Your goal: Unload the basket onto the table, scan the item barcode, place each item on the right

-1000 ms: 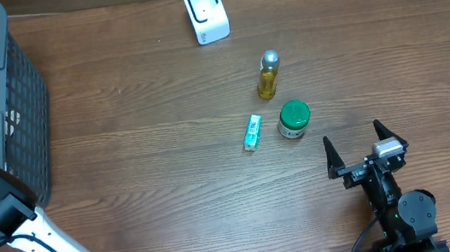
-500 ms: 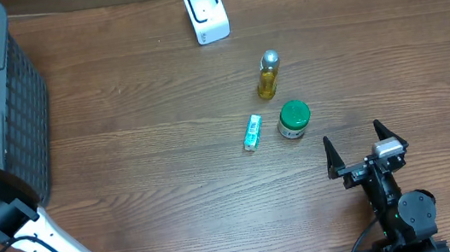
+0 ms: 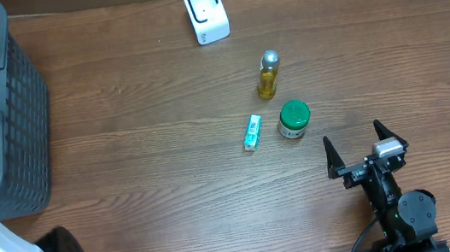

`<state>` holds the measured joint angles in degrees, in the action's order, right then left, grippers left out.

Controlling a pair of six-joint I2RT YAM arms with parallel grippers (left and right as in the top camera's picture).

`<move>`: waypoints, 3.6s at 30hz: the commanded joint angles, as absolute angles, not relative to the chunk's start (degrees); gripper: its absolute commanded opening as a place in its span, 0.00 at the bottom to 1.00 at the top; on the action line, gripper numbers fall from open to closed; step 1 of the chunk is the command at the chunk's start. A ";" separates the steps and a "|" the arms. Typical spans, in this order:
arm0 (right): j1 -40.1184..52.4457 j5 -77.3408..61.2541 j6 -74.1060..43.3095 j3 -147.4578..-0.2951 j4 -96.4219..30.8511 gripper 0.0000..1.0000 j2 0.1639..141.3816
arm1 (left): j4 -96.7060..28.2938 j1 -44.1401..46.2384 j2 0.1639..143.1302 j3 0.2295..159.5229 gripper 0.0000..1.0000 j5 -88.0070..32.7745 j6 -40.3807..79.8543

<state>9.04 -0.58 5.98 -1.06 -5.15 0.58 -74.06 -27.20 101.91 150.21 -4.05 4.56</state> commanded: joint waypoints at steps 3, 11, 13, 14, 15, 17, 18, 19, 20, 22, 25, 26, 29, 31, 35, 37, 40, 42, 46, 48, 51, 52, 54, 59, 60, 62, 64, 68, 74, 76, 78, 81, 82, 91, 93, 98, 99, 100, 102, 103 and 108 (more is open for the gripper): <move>8.97 -0.25 5.85 -0.47 -4.82 1.00 0.16 | -87.57 -11.14 101.30 150.47 0.22 -5.43 6.70; 8.97 -0.25 5.85 -0.47 -4.82 1.00 0.16 | -96.79 5.17 111.39 149.51 0.11 -4.97 6.92; 8.97 -0.25 5.85 -0.47 -4.84 1.00 0.16 | -96.79 8.14 113.67 147.94 0.10 -4.86 6.92; 8.97 -0.25 5.85 -0.47 -4.82 1.00 0.16 | -96.79 9.45 114.65 147.04 0.10 -4.40 7.07; 8.97 -0.23 5.85 -0.47 -4.82 1.00 0.16 | -96.79 11.73 116.20 144.88 0.13 -2.42 8.34; 8.97 -0.25 5.85 -0.47 -4.82 1.00 0.16 | -96.75 13.72 116.92 141.69 0.13 0.71 10.59; 8.97 -0.25 5.85 -0.47 -4.82 1.00 0.16 | -96.07 14.68 116.92 139.39 0.13 2.74 12.32; 8.97 -0.25 5.85 -0.47 -4.82 1.00 0.16 | -95.22 15.86 116.88 136.55 0.11 4.78 14.15; 8.97 -0.23 5.85 -0.47 -4.82 1.00 0.16 | -93.89 17.08 116.88 133.82 0.10 5.15 14.41; 8.97 -0.25 5.85 -0.47 -4.82 1.00 0.16 | -91.48 18.85 116.88 129.62 0.10 5.32 15.00; 8.97 -0.25 5.85 -0.47 -4.82 1.00 0.16 | -88.75 21.61 116.88 122.89 0.10 11.79 20.64; 8.97 -0.25 5.85 -0.47 -4.82 1.00 0.16 | -87.68 22.15 116.88 120.75 0.08 14.70 22.94; 8.97 -0.25 5.85 -0.47 -4.82 1.00 0.16 | -85.47 22.31 116.88 117.45 0.07 17.15 24.97; 8.97 -0.23 5.85 -0.47 -4.82 1.00 0.16 | -83.92 22.00 116.88 115.20 0.08 17.17 25.12; 8.97 -0.25 5.85 -0.47 -4.82 1.00 0.16 | -80.93 20.67 116.88 110.74 0.09 17.12 25.30; 8.97 -0.25 5.85 -0.47 -4.82 1.00 0.16 | -79.09 20.03 116.77 108.31 0.09 17.12 25.32; 8.97 -0.25 5.85 -0.47 -4.84 1.00 0.16 | -76.44 19.07 116.77 104.31 0.10 17.08 25.32; 8.97 -0.25 5.85 -0.47 -4.82 1.00 0.16 | -74.74 18.06 116.77 101.49 0.10 16.95 25.32; 8.97 -0.25 5.85 -0.47 -4.82 1.00 0.16 | -70.26 14.76 116.46 95.11 0.13 16.38 25.32; 8.97 -0.23 5.85 -0.47 -4.82 1.00 0.16 | -67.90 13.19 116.46 91.46 0.16 16.34 24.08; 8.97 -0.25 5.85 -0.47 -4.82 1.00 0.16 | -63.13 12.25 116.46 86.37 0.19 16.62 20.01; 8.97 -0.25 5.85 -0.47 -4.84 1.00 0.16 | -61.91 12.10 116.46 85.06 0.20 17.21 19.25; 8.97 -0.23 5.85 -0.47 -4.84 1.00 0.16 | -59.99 11.77 116.46 82.59 0.22 18.83 19.22; 8.97 -0.25 5.85 -0.47 -4.82 1.00 0.16 | -58.24 11.20 116.46 80.20 0.32 19.03 16.84; 8.97 -0.25 5.85 -0.47 -4.82 1.00 0.16 | -58.28 11.20 116.46 80.14 0.39 19.03 16.58; 8.97 -0.25 5.85 -0.47 -4.84 1.00 0.16 | -58.57 11.20 116.46 80.12 0.52 19.00 15.38; 8.97 -0.25 5.85 -0.47 -4.82 1.00 0.16 | -58.70 11.20 116.46 80.38 0.69 19.03 15.16; 8.97 -0.25 5.85 -0.47 -4.82 1.00 0.16 | -62.17 10.55 116.44 85.60 0.80 19.46 14.74; 8.97 -0.25 5.85 -0.47 -4.82 1.00 0.16 | -73.21 8.47 116.44 102.45 1.00 11.62 14.92; 8.97 -0.25 5.85 -0.47 -4.82 1.00 0.16 | -74.61 7.86 116.44 104.66 1.00 8.88 14.74; 8.97 -0.25 5.85 -0.47 -4.84 1.00 0.16 | -74.91 7.55 116.46 104.73 1.00 8.47 14.76; 8.97 -0.25 5.85 -0.47 -4.84 1.00 0.16 | -74.78 7.42 116.57 102.63 1.00 8.47 14.90; 8.97 -0.25 5.85 -0.47 -4.82 1.00 0.16 | -74.76 7.42 116.57 101.84 1.00 8.49 15.25; 8.97 -0.25 5.85 -0.47 -4.82 1.00 0.16 | -67.94 7.09 116.57 89.12 0.75 9.10 16.95; 8.97 -0.25 5.85 -0.47 -4.82 1.00 0.16 | -66.11 6.76 116.57 87.20 0.59 7.90 16.93; 8.97 -0.25 5.85 -0.47 -4.82 1.00 0.16 | -65.78 6.72 116.55 87.24 0.31 6.52 16.69; 8.97 -0.25 5.85 -0.47 -4.82 1.00 0.16 | -66.22 6.68 116.55 88.03 0.31 6.57 16.51; 8.97 -0.25 5.85 -0.47 -4.82 1.00 0.16 | -67.02 6.55 116.49 89.21 0.31 6.59 16.21; 8.97 -0.25 5.85 -0.47 -4.82 1.00 0.16 | -68.99 6.28 116.46 92.73 0.32 6.55 16.27; 8.97 -0.25 5.85 -0.47 -4.84 1.00 0.16 | -70.43 6.26 116.46 95.13 0.33 6.57 16.25; 8.97 -0.25 5.85 -0.47 -4.82 1.00 0.16 | -75.24 6.63 116.46 103.90 0.33 6.07 16.29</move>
